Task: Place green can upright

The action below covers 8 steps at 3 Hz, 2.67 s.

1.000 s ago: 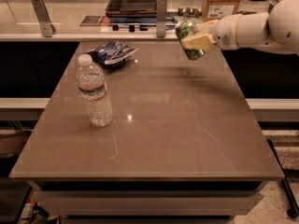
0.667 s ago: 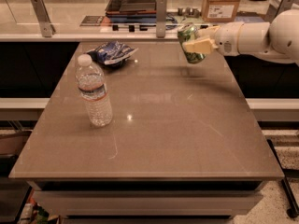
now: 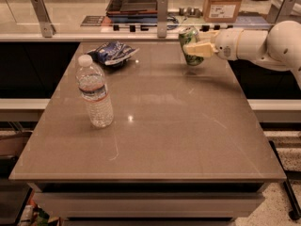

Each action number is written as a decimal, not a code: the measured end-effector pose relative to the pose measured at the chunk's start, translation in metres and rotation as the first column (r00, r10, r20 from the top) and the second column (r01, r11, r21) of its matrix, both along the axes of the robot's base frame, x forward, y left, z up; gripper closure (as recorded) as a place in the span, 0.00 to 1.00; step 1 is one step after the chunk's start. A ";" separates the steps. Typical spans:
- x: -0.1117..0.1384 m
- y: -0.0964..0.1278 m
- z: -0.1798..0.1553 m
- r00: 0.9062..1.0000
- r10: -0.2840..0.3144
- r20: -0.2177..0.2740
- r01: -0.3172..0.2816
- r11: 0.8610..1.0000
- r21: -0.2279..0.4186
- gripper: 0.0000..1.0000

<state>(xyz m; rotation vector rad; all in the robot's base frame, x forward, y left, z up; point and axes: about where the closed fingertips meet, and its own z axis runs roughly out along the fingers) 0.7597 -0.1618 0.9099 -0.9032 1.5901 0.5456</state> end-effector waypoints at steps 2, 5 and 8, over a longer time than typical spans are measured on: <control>0.015 0.005 -0.013 1.000 0.029 0.006 -0.029 0.999 0.039 1.00; 0.023 0.002 -0.042 1.000 0.021 -0.022 -0.018 0.994 0.106 1.00; 0.024 0.009 -0.042 0.999 0.031 -0.024 -0.028 0.994 0.107 0.35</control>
Offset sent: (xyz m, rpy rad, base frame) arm 0.0229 0.0001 -0.0194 0.0621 -0.0084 0.0336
